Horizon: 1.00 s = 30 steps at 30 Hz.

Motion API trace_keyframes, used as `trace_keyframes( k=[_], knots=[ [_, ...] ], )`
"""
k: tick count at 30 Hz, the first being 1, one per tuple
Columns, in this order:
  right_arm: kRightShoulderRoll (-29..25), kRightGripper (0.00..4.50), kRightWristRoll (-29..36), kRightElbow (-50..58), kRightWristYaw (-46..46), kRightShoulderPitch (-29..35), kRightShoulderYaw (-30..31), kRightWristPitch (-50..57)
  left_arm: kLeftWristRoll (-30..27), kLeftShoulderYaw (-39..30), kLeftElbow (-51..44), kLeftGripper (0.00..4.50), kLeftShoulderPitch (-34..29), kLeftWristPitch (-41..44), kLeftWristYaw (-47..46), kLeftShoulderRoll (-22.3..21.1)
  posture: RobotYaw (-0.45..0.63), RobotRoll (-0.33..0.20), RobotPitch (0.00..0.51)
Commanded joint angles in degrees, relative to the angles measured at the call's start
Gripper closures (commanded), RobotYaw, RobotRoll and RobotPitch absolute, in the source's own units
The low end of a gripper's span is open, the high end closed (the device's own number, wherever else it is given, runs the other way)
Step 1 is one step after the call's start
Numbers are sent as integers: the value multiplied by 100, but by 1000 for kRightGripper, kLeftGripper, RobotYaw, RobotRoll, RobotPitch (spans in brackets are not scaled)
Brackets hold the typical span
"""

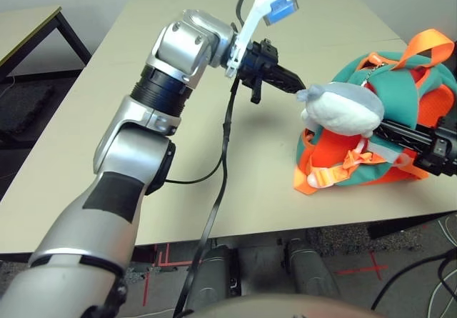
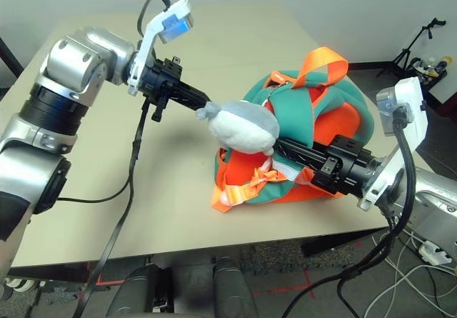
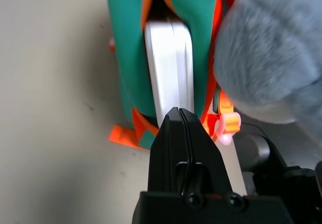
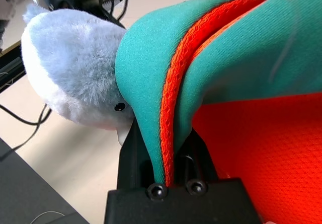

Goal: Put the pencil case into the backpack and zip it.

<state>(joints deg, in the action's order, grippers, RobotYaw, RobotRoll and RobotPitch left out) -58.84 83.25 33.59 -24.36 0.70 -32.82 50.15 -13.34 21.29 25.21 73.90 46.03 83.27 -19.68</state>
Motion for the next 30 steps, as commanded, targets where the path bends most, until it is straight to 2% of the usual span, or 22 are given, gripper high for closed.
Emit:
trace_keyframes(
  k=[1, 17, 26, 30],
  knots=[
    [0, 4304, 51, 135, -48, -19, 22, 15, 16, 107, -47, 4500, -25, 72, -88, 90, -166, 0, 67],
    [29, 4304, 147, 234, 56, 28, -14, 2, 122, 206, 216, 4500, -226, -104, -542, 626, -186, 0, 72],
    [19, 4304, 181, 227, 91, -46, 75, -2, 343, 135, 942, 4500, -53, -566, -1069, 1257, -182, 0, 76],
    [18, 4304, 194, 215, 112, -103, 127, -4, 390, 208, 1024, 4500, -185, -598, -1100, 1463, -183, 0, 76]
  ],
)
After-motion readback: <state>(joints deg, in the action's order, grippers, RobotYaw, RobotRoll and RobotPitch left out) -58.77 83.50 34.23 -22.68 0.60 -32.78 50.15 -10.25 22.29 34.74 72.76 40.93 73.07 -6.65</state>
